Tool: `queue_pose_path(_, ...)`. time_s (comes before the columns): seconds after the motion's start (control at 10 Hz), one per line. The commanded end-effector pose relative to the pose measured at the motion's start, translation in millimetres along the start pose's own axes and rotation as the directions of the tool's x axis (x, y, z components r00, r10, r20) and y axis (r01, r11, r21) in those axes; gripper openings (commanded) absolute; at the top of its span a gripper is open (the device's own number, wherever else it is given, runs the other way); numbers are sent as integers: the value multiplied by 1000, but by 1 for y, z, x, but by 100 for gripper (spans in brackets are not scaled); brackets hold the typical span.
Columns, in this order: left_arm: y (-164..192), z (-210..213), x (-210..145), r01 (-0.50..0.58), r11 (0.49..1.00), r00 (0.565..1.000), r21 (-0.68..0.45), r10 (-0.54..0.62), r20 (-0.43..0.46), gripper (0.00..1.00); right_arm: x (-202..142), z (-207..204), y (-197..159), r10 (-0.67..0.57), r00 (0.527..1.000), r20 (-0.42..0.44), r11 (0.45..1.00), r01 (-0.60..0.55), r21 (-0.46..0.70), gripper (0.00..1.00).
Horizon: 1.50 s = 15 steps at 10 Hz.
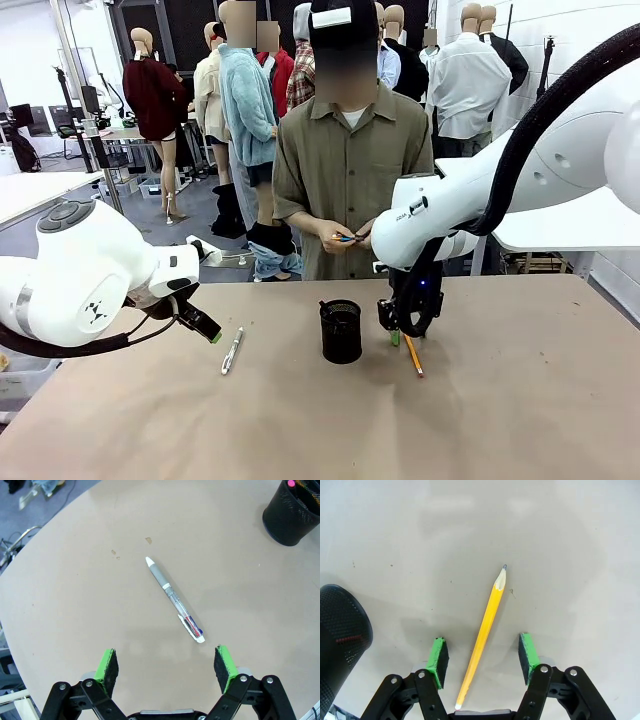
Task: Place the pens into the pen holder.
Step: Pick up a writing instrument from the table and place it into the Pen holder.
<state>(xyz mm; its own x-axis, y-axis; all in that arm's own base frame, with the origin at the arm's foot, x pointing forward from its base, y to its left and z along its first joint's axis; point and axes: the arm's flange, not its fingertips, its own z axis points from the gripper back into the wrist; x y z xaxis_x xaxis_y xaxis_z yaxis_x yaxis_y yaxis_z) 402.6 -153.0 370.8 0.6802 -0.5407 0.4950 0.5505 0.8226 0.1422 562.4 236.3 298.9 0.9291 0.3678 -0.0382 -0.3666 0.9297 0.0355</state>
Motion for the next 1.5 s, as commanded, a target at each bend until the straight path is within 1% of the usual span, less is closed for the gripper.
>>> queue_pose_path(0.0,2,1,-1,-5,1000,1000,0,5,1,100,3,-3,-2,-17,1000,-9,1000,17,13,31)
queue_pose_path(0.1,2,1,-1,-5,1000,1000,0,5,1,100,2,-4,-3,-20,1000,-12,1000,20,11,11)
queue_pose_path(0.2,2,1,-1,-5,1000,1000,0,5,1,100,2,-5,-3,-18,1000,-19,1000,18,5,0)
queue_pose_path(0.6,2,1,-1,-5,1000,1000,0,5,1,100,1,-11,4,-1,999,-38,1000,0,-21,0)
queue_pose_path(0.7,2,1,-1,-5,1000,1000,0,5,1,100,-2,-9,7,9,999,-32,999,-10,-43,0)
queue_pose_path(0.9,2,1,-1,-5,1000,1000,0,5,1,100,-10,0,5,42,999,-13,998,-43,-40,0)
queue_pose_path(1.1,2,1,-1,-5,1000,1000,0,5,1,100,-29,21,-2,140,989,42,988,-142,53,0)
queue_pose_path(1.2,2,1,-1,-5,1000,1000,0,5,1,100,-39,33,-8,203,976,74,972,-210,105,0)
queue_pose_path(1.3,2,1,-1,-5,1000,1000,0,5,1,100,-49,44,-16,250,960,126,952,-267,150,0)
queue_pose_path(1.4,2,1,-1,-5,1000,1000,0,5,1,100,-60,56,-22,304,931,201,925,-339,171,0)
